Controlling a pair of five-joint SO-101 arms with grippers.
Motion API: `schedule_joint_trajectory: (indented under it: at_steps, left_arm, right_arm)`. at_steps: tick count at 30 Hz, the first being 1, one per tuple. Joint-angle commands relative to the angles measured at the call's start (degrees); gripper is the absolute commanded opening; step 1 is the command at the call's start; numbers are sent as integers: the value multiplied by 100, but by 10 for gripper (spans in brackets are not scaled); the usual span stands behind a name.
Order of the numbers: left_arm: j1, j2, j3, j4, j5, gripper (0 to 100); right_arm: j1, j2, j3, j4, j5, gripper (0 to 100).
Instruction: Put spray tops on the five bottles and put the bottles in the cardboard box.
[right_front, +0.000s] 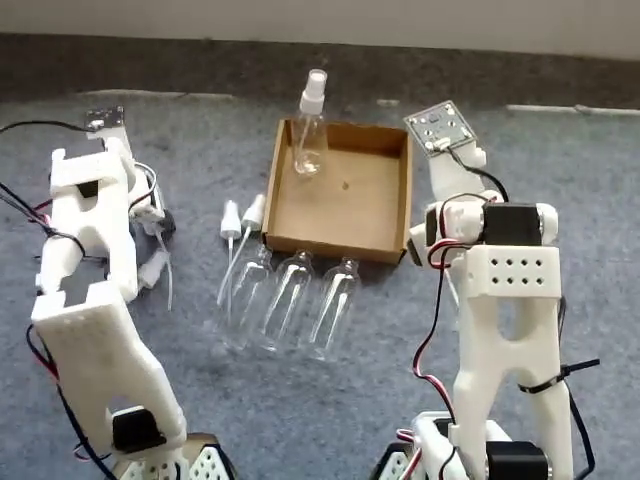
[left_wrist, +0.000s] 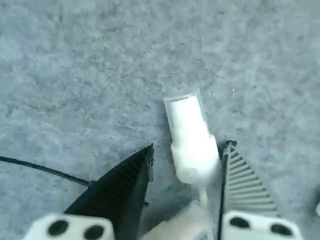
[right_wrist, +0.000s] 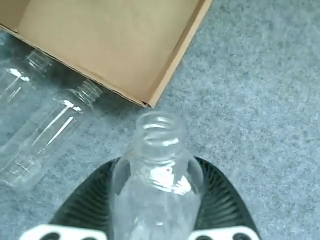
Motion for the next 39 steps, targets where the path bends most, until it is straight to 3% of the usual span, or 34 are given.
schedule_joint_trajectory:
  at_steps: [1, 7, 10, 15, 21, 28, 31, 39]
  left_arm:
    - [-40, 286, -866, -123, 440, 213]
    - [-4, 1095, -1842, -79, 448, 213]
    - [-4, 1429, -2299, 325, 448, 206]
    - [4, 1692, -3064, 1011, 440, 99]
    - [198, 1684, -3899, 1556, 413, 56]
    - [611, 1675, -7327, 2936, 343, 46]
    - [655, 1596, -8549, 3015, 343, 45]
    - [734, -558, -7908, 3024, 703, 45]
  right_arm:
    - [-31, -189, -31, 119, 26, 24]
    - [-31, -189, -31, 110, 26, 24]
    - [-31, -189, -31, 110, 26, 24]
    - [-31, -189, -31, 110, 26, 24]
    - [-31, -189, -31, 110, 26, 24]
    - [-75, -198, -66, 110, 18, 24]
    - [-374, -215, -75, 66, 9, 24]
    - [-1745, -1684, 787, -1455, -659, 23]
